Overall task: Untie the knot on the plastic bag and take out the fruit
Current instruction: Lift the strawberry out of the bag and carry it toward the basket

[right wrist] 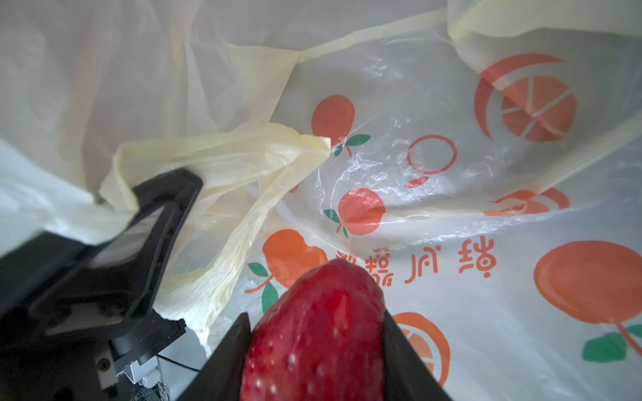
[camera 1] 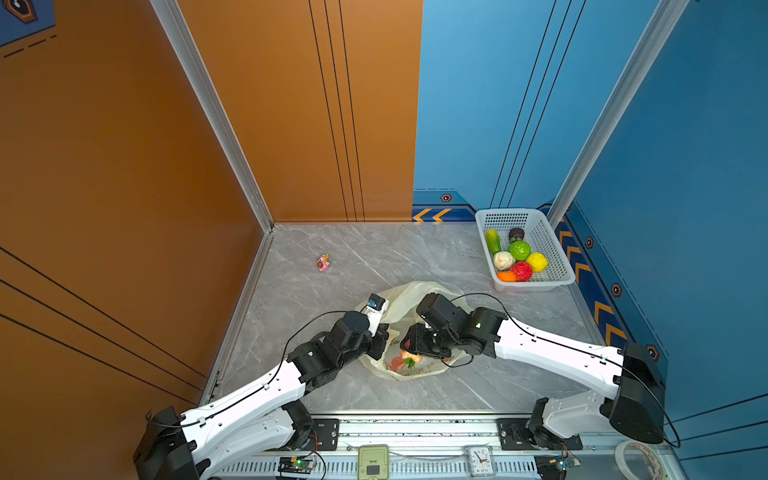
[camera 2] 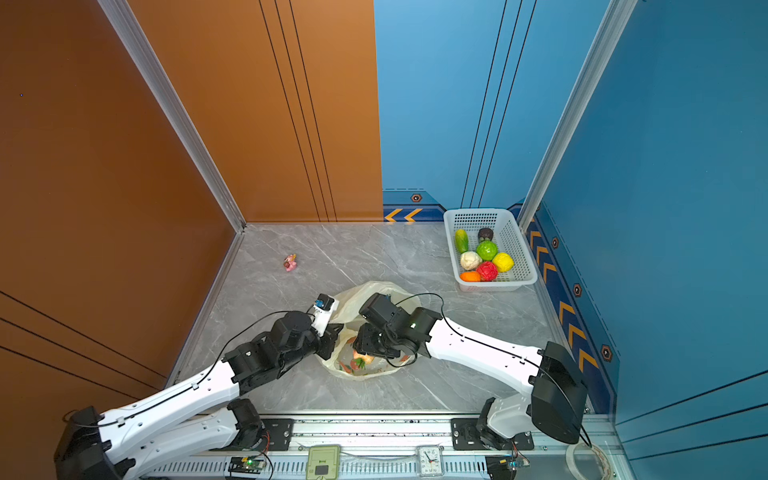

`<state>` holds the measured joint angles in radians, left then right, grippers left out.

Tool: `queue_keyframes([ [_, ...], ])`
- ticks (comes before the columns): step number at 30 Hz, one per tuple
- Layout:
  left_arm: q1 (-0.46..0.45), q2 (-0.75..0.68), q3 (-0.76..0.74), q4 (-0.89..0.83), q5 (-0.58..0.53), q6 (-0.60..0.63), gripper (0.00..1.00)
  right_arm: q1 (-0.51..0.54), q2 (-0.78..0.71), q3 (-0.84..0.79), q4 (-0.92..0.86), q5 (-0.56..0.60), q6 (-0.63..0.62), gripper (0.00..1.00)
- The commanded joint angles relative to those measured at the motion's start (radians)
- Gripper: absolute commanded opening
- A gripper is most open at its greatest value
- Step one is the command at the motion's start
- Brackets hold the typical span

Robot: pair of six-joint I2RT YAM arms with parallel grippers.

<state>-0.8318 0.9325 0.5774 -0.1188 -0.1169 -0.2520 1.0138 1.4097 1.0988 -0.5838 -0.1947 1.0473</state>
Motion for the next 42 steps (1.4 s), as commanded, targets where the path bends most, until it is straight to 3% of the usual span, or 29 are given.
queue_keyframes([
  [1,0.005,0.025,0.035,0.024,-0.027,0.005,0.00,0.008,-0.016,0.055,-0.051,-0.032,-0.046,0.38],
  [10,0.007,0.059,0.040,0.035,-0.050,-0.010,0.00,-0.030,-0.071,0.186,-0.143,-0.066,-0.075,0.38],
  [15,0.006,0.063,0.041,0.031,-0.050,-0.016,0.00,-0.101,-0.098,0.242,-0.174,-0.091,-0.091,0.38],
  [26,-0.014,0.056,0.029,0.033,-0.072,-0.031,0.00,-0.460,-0.041,0.405,-0.194,-0.235,-0.229,0.37],
  [42,-0.018,0.035,0.014,0.048,-0.092,-0.041,0.00,-0.886,0.120,0.530,-0.164,-0.264,-0.384,0.38],
])
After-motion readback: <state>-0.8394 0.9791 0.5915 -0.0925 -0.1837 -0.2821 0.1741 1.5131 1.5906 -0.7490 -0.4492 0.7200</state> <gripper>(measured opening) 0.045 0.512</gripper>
